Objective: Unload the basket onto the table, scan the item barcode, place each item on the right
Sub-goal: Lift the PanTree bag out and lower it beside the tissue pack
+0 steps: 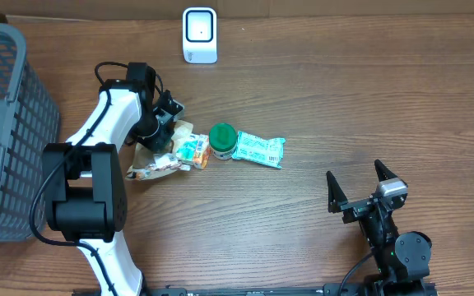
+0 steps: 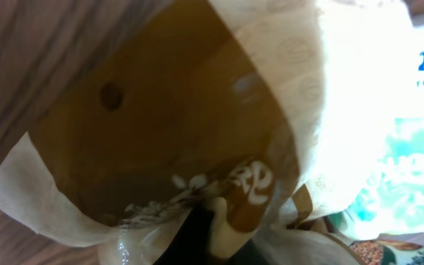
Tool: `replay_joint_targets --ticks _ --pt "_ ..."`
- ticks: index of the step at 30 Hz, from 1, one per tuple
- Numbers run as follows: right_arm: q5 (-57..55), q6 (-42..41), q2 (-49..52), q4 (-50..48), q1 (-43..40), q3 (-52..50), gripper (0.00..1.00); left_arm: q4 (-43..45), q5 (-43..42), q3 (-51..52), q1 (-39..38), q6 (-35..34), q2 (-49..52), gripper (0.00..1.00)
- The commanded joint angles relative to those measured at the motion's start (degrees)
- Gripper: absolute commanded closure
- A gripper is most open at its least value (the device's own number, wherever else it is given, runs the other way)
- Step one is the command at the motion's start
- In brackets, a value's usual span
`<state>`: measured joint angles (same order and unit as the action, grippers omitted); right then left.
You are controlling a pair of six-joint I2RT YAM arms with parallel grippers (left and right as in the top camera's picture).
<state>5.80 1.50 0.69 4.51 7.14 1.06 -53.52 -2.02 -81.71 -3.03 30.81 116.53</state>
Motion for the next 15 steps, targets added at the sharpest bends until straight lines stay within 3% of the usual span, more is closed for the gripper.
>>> replay_joint_targets --ticks 1,9,15 --pt "0.24 0.07 -0.42 -0.26 -0.09 -0.59 0.0 2.29 -12.55 1.84 -2.29 -6.78 1.29 0.96" --pt "0.24 0.04 -0.42 -0.28 -0.09 -0.59 0.0 5.84 -18.82 1.84 -9.22 -23.1 1.29 0.96" --pt "0.24 0.07 -0.42 -0.28 -0.09 -0.59 0.0 7.13 -15.37 1.55 -13.0 -26.64 1.2 0.92"
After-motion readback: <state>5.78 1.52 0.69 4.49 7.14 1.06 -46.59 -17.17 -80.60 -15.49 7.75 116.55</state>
